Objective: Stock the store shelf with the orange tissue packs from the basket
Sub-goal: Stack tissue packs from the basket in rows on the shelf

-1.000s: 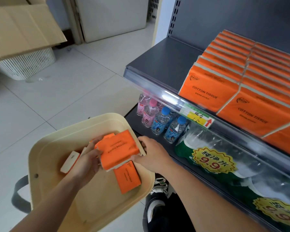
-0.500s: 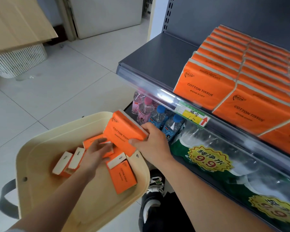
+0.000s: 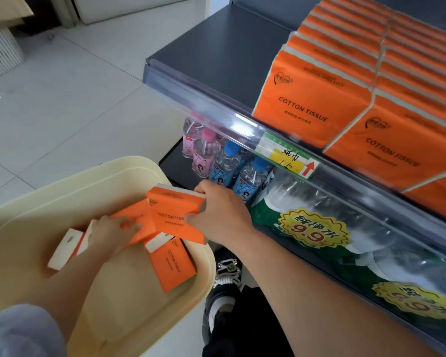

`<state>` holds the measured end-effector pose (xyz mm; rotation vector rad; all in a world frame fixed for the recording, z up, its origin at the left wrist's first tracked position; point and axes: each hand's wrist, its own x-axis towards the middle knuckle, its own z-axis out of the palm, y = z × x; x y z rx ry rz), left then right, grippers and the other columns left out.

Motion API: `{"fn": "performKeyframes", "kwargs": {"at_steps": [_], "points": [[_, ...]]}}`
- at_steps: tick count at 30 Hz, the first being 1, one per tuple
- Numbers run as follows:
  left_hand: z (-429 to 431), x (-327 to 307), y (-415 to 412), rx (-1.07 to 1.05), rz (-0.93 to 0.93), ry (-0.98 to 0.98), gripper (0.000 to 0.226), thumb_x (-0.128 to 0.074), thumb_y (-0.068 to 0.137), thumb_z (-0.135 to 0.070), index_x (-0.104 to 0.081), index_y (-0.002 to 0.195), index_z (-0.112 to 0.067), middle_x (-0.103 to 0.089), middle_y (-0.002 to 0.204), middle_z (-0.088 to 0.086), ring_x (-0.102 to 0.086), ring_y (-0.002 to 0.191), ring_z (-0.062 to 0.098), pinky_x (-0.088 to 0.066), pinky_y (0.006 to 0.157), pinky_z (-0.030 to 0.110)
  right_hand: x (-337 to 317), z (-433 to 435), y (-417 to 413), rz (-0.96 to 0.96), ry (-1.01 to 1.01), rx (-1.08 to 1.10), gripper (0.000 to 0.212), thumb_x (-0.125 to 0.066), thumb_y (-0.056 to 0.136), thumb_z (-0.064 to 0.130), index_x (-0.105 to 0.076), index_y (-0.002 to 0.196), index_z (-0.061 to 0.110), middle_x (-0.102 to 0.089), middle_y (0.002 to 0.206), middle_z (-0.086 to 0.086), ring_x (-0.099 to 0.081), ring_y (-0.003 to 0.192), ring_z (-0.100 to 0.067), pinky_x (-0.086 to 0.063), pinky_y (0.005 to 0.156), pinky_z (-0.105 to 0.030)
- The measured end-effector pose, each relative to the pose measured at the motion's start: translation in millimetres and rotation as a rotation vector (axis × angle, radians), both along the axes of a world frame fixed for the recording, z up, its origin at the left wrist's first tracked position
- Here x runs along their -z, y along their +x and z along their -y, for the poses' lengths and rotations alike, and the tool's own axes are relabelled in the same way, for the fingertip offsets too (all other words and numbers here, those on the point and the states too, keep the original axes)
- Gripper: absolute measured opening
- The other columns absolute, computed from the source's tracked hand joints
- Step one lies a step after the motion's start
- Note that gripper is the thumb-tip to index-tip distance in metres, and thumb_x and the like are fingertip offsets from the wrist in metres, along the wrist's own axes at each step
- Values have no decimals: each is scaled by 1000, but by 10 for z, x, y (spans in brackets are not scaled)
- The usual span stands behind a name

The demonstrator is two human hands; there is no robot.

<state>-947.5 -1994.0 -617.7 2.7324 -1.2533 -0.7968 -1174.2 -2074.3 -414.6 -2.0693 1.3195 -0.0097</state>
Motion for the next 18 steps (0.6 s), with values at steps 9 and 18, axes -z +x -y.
{"fn": "performKeyframes", "kwargs": {"at_steps": [9,18], "points": [[-17,75,-77,-505,-322,-195,72,-79,73,-14,-36,130,0,-45,129,26,-51,112,44,-48,89,55,17,9,6,-50,19,-29,37,-69,81,29,-53,114,23,-60,103,2,-60,95,-20,-53,79,-36],[-39,121,-47,-662,-695,-382,58,-90,54,-23,-59,99,-5,-66,95,13,-65,82,30,-58,65,41,29,22,18,-36,-2,-41,41,-67,85,27,-45,120,21,-59,110,2,-58,96,-20,-47,73,-32]]}}
